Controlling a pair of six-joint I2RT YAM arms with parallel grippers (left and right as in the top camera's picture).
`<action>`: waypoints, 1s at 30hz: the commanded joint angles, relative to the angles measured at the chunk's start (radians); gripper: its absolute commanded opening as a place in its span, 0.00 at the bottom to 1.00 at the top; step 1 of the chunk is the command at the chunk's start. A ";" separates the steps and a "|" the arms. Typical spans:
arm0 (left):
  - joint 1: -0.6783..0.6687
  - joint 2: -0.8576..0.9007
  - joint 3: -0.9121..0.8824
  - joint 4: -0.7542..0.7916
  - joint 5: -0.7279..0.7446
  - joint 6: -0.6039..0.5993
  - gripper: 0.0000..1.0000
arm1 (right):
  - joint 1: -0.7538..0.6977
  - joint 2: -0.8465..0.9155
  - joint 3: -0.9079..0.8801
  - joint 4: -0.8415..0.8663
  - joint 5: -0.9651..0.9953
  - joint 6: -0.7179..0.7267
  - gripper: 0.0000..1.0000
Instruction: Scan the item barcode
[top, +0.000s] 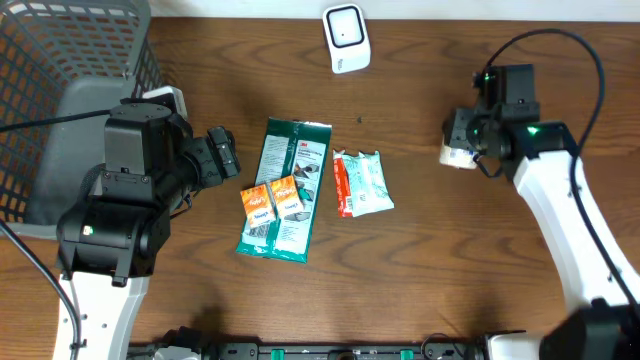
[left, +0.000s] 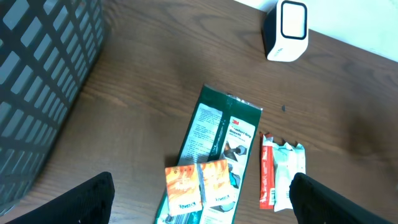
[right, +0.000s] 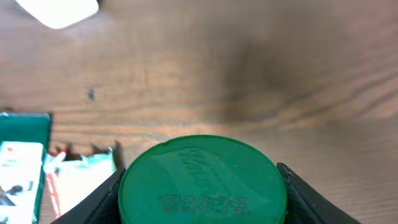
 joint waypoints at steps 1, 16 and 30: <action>0.003 -0.002 0.013 0.000 -0.016 0.002 0.90 | 0.047 -0.025 0.022 0.007 0.149 0.037 0.27; 0.003 -0.002 0.013 0.000 -0.016 0.002 0.90 | 0.462 0.017 -0.295 0.390 1.103 0.398 0.33; 0.003 -0.002 0.013 0.000 -0.016 0.002 0.90 | 0.457 0.271 -0.378 0.633 1.112 0.192 0.33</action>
